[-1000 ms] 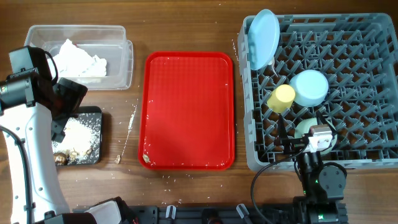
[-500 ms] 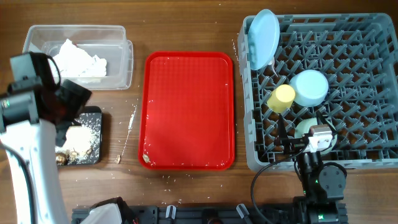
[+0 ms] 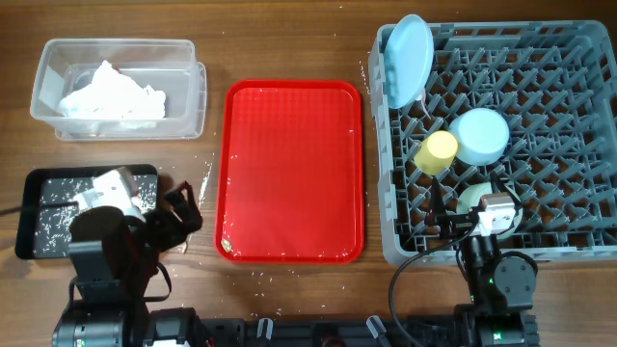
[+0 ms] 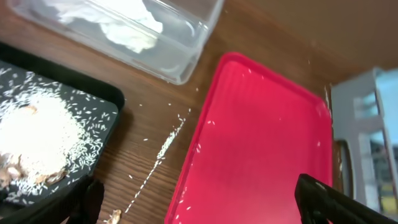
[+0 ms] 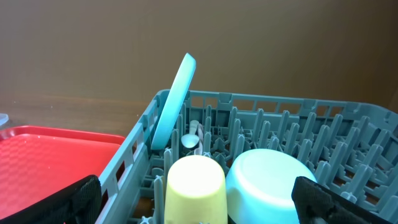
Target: Sort waste into correct bins and load items into the dishwasher rack
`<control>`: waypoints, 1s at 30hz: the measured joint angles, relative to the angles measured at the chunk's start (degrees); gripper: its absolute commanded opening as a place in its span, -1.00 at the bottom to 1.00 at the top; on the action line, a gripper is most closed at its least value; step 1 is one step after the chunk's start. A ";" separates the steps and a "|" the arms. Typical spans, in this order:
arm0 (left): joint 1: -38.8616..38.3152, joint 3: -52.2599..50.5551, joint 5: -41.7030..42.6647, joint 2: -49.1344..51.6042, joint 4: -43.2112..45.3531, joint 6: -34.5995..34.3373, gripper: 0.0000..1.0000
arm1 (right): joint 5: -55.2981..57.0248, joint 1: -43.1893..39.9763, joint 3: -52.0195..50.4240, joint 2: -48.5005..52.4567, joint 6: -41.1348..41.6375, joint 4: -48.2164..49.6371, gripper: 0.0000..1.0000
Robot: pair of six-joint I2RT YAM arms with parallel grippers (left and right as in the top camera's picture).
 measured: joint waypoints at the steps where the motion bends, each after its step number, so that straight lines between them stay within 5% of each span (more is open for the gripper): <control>1: -0.15 -0.22 0.57 0.07 0.00 1.16 1.00 | 0.00 0.00 0.00 0.00 0.00 0.00 0.99; 20: -0.28 -0.52 8.24 0.11 3.45 8.85 1.00 | 0.00 0.00 0.00 0.00 0.00 0.00 1.00; 30: -0.28 -11.47 9.53 -4.04 13.75 8.98 1.00 | 0.00 0.00 0.00 0.00 -0.15 0.00 1.00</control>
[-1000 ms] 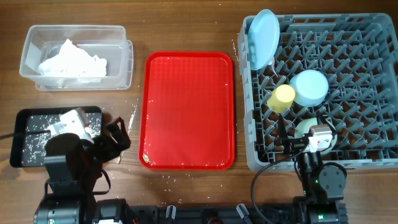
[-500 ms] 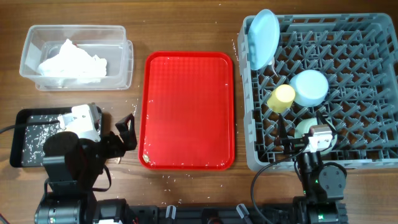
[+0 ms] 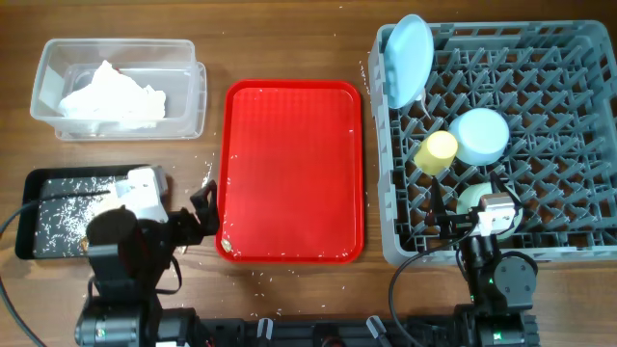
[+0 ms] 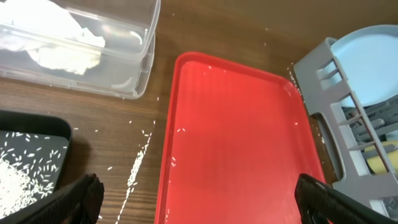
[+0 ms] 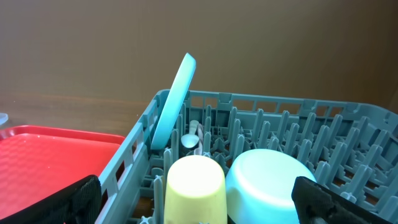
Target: Sort waste into correct bins and load items into the dishwasher rack
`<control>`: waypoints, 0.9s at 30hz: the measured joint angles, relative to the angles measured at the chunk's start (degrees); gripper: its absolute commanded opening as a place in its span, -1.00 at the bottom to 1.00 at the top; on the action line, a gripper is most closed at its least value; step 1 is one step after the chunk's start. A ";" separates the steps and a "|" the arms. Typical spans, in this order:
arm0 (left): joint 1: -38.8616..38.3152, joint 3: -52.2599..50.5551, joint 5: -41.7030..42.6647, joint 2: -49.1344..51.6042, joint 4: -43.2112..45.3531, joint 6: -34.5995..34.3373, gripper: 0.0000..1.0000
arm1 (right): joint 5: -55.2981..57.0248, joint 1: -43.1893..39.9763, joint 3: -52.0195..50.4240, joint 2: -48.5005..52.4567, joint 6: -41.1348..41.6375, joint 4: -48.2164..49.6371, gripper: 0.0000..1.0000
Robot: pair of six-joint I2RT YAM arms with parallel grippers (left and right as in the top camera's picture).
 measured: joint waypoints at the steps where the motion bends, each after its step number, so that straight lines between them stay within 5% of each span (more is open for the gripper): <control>1: 0.00 -0.55 0.00 -1.07 0.09 0.00 1.00 | 0.00 0.00 0.00 0.00 -0.02 0.00 0.99; 7: 0.00 -7.93 -0.02 -16.83 0.70 0.09 1.00 | 0.00 0.00 0.00 0.00 -0.02 0.00 0.99; 15: -0.50 -16.52 -0.07 -25.64 7.48 0.39 1.00 | 0.00 0.00 0.00 0.00 0.00 0.00 1.00; 27: -0.50 -24.98 -2.62 -26.99 22.03 0.39 1.00 | 0.00 0.00 0.00 0.00 -0.02 0.00 0.99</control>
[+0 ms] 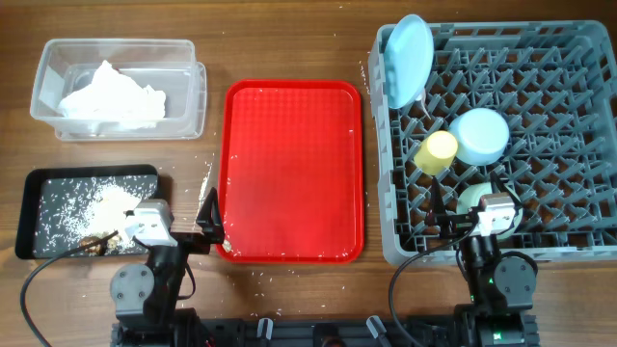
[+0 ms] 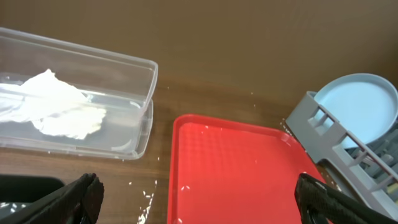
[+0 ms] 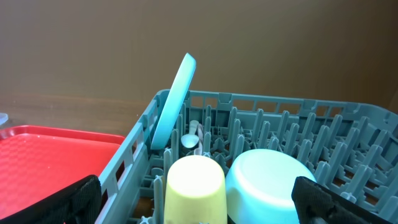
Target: Sort waste into correct bins and load items into the dishwasher rack
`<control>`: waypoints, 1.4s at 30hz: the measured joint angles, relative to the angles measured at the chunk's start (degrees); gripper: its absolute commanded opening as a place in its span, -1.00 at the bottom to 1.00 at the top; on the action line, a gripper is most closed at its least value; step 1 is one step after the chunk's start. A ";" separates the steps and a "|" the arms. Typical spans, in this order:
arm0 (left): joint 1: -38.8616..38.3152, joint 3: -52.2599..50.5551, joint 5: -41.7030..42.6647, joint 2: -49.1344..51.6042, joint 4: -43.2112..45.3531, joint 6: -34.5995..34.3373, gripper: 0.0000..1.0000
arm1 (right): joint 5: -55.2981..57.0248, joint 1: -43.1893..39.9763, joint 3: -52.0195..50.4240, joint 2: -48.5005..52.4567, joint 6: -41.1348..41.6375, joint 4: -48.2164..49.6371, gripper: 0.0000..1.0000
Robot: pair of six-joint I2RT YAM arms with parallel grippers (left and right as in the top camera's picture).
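Note:
The grey dishwasher rack (image 1: 540,183) holds a light blue plate (image 1: 409,60) on edge, a yellow cup (image 1: 436,151) upside down, a light blue bowl (image 1: 481,135) and a spoon (image 3: 191,137). The red tray (image 1: 292,170) carries only rice grains. Crumpled white paper (image 1: 111,96) fills the clear bin (image 1: 183,53). Rice and scraps lie in the black bin (image 1: 39,188). My left gripper (image 1: 202,231) sits open and holding nothing at the tray's front left corner. My right gripper (image 1: 461,224) rests open over the rack's front edge, behind the cup (image 3: 194,186) and bowl (image 3: 267,183).
Loose rice grains (image 1: 205,178) are scattered on the wooden table between the black bin and the tray. The rack's tall wall (image 1: 378,145) borders the tray's right side. Both arm bases stand at the table's front edge.
My left arm has drawn back toward the front edge and tilted up, uncovering the black bin; its camera now looks across the clear bin and tray. The right arm has not moved.
My left arm stood over the black bin's right part, open. Then it was lower and nearer the tray's left edge. Now it rests at the front by the tray corner, still open. The right gripper stayed open at the rack throughout.

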 measured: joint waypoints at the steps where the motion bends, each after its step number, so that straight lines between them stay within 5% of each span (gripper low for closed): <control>1: 0.00 -0.70 -0.04 0.02 1.16 0.00 1.00 | 0.00 0.00 0.00 0.00 0.00 0.00 0.99; 12: 0.00 -7.37 -1.73 -0.04 14.95 0.00 1.00 | 0.00 0.00 0.00 0.00 0.00 0.00 0.99; 42: 0.00 -8.72 -1.90 -0.09 12.59 7.26 1.00 | 0.00 0.00 0.00 0.00 0.00 0.00 0.99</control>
